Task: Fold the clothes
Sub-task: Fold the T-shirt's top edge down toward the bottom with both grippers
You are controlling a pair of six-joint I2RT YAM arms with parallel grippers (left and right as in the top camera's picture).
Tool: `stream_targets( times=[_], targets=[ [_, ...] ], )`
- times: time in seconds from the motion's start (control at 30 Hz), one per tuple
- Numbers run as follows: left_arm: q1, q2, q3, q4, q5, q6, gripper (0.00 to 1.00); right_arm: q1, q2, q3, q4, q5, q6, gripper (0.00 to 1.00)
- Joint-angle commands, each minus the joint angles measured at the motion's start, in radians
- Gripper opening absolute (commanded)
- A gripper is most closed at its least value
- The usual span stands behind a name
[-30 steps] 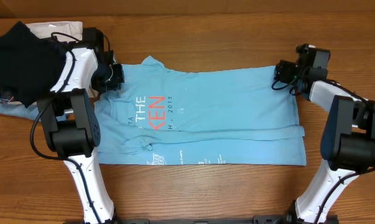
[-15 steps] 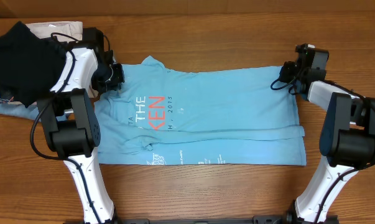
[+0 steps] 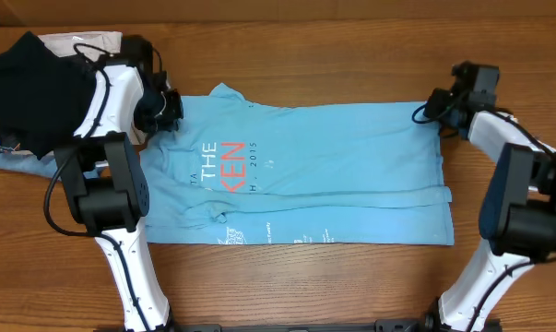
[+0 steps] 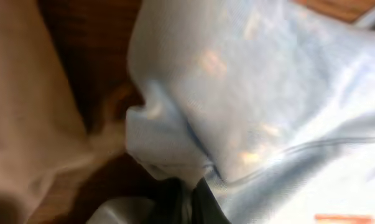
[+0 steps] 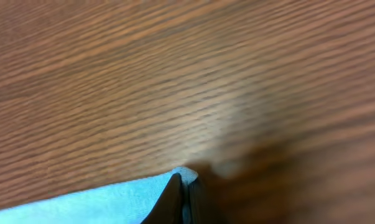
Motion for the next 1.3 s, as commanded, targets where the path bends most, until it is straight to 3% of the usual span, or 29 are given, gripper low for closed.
stream_targets(
  times=[0.0, 0.23, 0.5, 0.83, 1.27],
  targets=[
    [0.012, 0.011, 0.138, -0.074, 0.010, -0.010, 0.04, -0.005, -0.142, 0.091, -0.085, 0.047, 0.011, 0.04],
    [0.013, 0.008, 0.247, -0.228, -0.047, -0.044, 0.04, -0.005, -0.254, 0.111, -0.275, 0.048, 0.011, 0.04],
    [0.013, -0.030, 0.255, -0.337, -0.050, -0.043, 0.04, -0.005, -0.335, 0.111, -0.543, 0.076, 0.011, 0.04],
    [0.013, -0.097, 0.255, -0.492, -0.198, -0.087, 0.04, -0.010, -0.359, 0.111, -0.800, 0.140, 0.011, 0.08],
    [0.006, -0.168, 0.231, -0.598, -0.237, -0.123, 0.04, -0.048, -0.359, 0.111, -0.939, 0.141, 0.012, 0.11]
  ],
)
